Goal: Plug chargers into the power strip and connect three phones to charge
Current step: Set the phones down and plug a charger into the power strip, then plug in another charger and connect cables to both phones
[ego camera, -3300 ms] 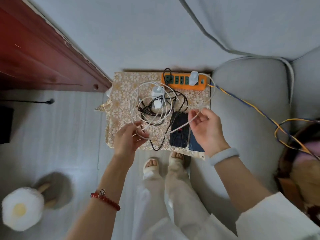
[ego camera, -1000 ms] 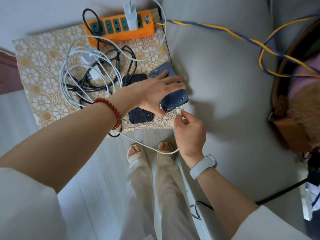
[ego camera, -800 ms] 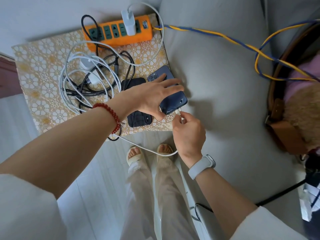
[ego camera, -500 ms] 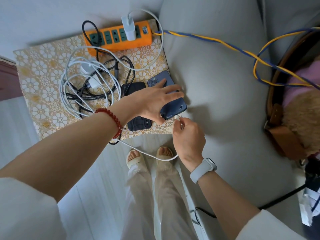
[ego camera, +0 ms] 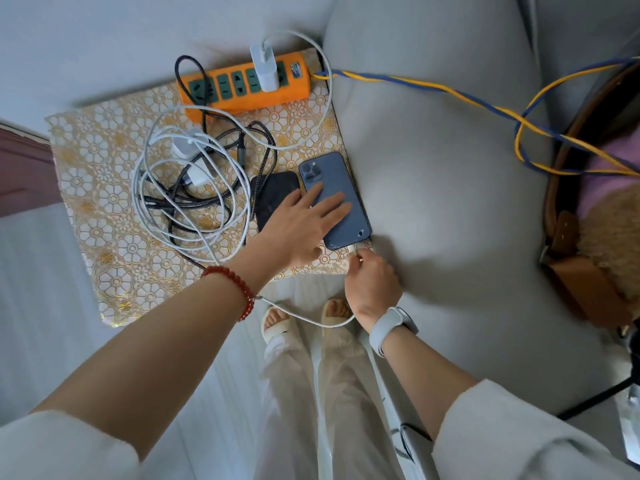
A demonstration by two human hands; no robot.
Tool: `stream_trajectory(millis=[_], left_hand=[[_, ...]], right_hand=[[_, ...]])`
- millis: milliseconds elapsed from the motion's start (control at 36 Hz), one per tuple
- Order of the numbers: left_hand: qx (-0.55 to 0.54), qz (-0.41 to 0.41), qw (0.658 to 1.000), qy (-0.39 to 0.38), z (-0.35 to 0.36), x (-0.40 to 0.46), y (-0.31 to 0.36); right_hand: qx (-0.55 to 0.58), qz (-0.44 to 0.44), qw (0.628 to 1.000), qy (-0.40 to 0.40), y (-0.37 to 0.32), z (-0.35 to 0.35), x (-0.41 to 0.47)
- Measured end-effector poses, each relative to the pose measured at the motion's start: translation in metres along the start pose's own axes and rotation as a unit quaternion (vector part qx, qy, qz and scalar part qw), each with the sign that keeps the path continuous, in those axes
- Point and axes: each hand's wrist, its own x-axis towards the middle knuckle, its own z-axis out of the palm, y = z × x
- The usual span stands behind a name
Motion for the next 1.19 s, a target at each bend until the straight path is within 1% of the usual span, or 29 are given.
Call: stream_trajectory(millis=[111, 194, 250, 306, 361, 444, 528, 694, 750, 806, 833, 917, 972, 1028, 1083, 1139, 1194], left_hand=[[-0.074, -0.111, 0.991, 0.032, 0.014, -0.018, -0.001], [-0.09, -0.171, 0.98, 0.036, 0.021, -0.027, 0.002], [-0.094, -0.19, 0.976, 0.053, 0.026, -0.031, 0.006], [-0.096, -0.204, 0.972, 0.062, 0.032, -0.034, 0.013], [-0.089, -0.216, 0.971, 0.054, 0.039, -0.037, 0.019], [-0.095, -0.241, 0.965, 0.051, 0.049, -0.042, 0.023], [-0.132, -0.273, 0.951, 0.063, 0.057, -0.047, 0.022], [-0.17, -0.301, 0.934, 0.091, 0.065, -0.047, 0.027], [-0.183, -0.301, 0.931, 0.092, 0.06, -0.047, 0.029], [-0.181, -0.306, 0.932, 0.068, 0.057, -0.049, 0.032], [-0.175, -0.306, 0.933, 0.073, 0.053, -0.05, 0.033], [-0.144, -0.276, 0.941, 0.131, 0.047, -0.06, 0.035], [-0.153, -0.245, 0.94, 0.181, 0.048, -0.071, 0.031], [-0.16, -0.231, 0.931, 0.232, 0.045, -0.086, 0.023], [-0.177, -0.237, 0.917, 0.269, 0.045, -0.1, 0.008], [-0.188, -0.255, 0.903, 0.29, 0.043, -0.113, -0.01], [-0.18, -0.271, 0.892, 0.313, 0.04, -0.121, -0.031]], right_hand=[[-0.011, 0.012, 1.0, -0.011, -0.005, 0.006, 0.004], [0.014, 0.007, 1.0, -0.008, -0.009, 0.007, -0.003], [0.021, -0.026, 0.999, 0.015, -0.011, 0.009, -0.009], [0.0, -0.093, 0.995, 0.041, -0.013, 0.01, -0.012], [-0.028, -0.176, 0.982, 0.061, -0.017, 0.01, -0.008], [-0.139, -0.251, 0.958, 0.025, -0.023, 0.011, 0.013], [-0.232, -0.279, 0.932, -0.013, -0.023, 0.016, 0.034], [-0.262, -0.272, 0.925, -0.034, -0.018, 0.022, 0.035], [-0.262, -0.273, 0.925, -0.039, -0.018, 0.02, 0.033], [-0.256, -0.273, 0.926, -0.051, -0.02, 0.015, 0.032], [-0.243, -0.268, 0.93, -0.059, -0.023, 0.013, 0.032], [-0.156, -0.255, 0.952, -0.071, -0.035, 0.005, 0.029], [-0.08, -0.275, 0.957, -0.037, -0.045, -0.001, 0.025], [-0.016, -0.324, 0.946, 0.027, -0.06, -0.006, 0.021], [0.02, -0.375, 0.923, 0.084, -0.082, -0.011, 0.017], [0.022, -0.417, 0.902, 0.107, -0.107, -0.015, 0.017], [-0.011, -0.45, 0.886, 0.112, -0.132, -0.015, 0.022]])
